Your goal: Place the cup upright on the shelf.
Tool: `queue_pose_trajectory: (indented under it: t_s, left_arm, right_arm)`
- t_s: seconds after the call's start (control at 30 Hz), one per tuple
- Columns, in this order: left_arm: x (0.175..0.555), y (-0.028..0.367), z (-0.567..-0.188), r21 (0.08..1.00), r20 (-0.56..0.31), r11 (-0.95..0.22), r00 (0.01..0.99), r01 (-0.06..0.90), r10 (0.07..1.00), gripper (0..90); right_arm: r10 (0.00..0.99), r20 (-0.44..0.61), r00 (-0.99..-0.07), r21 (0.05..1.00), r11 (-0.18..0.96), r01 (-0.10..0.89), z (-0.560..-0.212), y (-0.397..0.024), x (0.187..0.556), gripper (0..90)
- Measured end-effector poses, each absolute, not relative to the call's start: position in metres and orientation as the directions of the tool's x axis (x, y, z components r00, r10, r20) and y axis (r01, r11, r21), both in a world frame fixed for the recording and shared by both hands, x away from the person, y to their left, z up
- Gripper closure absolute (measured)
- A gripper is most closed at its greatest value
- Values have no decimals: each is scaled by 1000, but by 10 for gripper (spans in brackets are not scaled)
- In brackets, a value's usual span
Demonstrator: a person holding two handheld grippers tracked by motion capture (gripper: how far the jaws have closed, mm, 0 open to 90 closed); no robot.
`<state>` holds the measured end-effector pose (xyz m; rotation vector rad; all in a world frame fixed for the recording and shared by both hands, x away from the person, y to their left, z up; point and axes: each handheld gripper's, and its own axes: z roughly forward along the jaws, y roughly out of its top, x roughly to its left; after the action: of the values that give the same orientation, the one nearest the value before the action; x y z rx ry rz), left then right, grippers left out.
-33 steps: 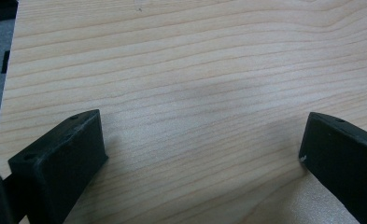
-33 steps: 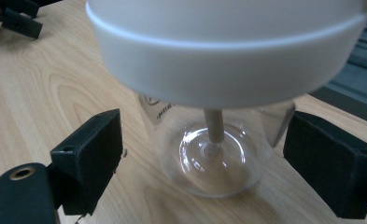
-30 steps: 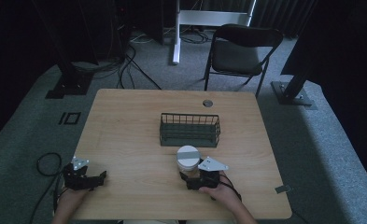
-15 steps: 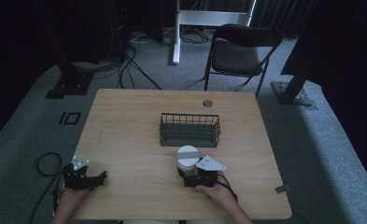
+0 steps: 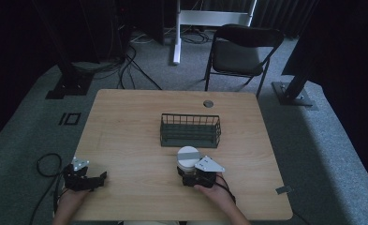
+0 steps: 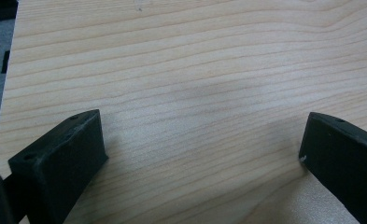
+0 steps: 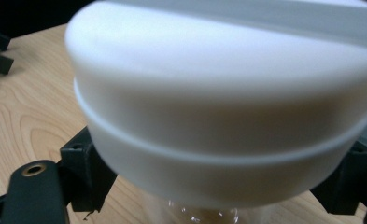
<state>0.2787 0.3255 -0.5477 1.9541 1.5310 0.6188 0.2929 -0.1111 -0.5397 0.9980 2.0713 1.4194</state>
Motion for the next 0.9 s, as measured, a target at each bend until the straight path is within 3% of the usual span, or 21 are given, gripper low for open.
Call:
queue_pose_trajectory:
  t_s: [0.9]
  left_arm:
    - [279, 325, -548, 686, 9, -177, 235, 705, 972, 5]
  right_arm:
    - [743, 65, -666, 915, 222, 337, -528, -106, 291, 184]
